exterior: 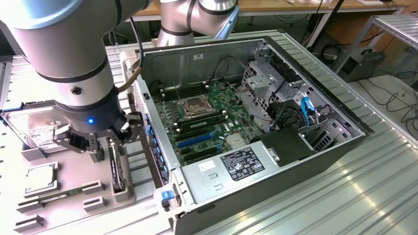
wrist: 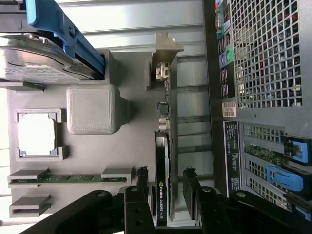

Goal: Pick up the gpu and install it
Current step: 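Pick up the gpu and move the gpu toward the slot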

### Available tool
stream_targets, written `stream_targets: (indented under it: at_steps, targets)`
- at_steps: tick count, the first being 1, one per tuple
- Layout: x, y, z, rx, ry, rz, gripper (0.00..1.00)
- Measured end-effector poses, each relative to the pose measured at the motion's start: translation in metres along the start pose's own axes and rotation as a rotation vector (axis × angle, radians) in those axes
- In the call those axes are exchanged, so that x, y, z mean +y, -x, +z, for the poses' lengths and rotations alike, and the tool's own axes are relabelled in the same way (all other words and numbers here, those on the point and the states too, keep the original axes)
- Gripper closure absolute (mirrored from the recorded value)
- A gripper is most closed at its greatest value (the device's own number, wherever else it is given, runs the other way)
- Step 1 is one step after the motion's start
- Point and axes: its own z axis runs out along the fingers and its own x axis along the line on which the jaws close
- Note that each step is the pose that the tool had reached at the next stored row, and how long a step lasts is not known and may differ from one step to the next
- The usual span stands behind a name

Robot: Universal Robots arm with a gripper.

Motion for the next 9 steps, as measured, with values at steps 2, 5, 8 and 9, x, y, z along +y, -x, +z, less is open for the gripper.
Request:
stream_targets:
  at_steps: [2,5,8,9]
  targets:
    - [0.0,0.0,0.0007,-0.0001,0.0001,0.0,0.58]
    - [-0.0001,0.0,0.0021,-0.0002,0.0002,0.0,0.58]
    - [-0.0001,-0.0001,0.0042,-0.0001,0.0002,0.0,0.58]
    - [0.0,-0.0001,0.0049,-0.0001,0.0001,0.0,0.58]
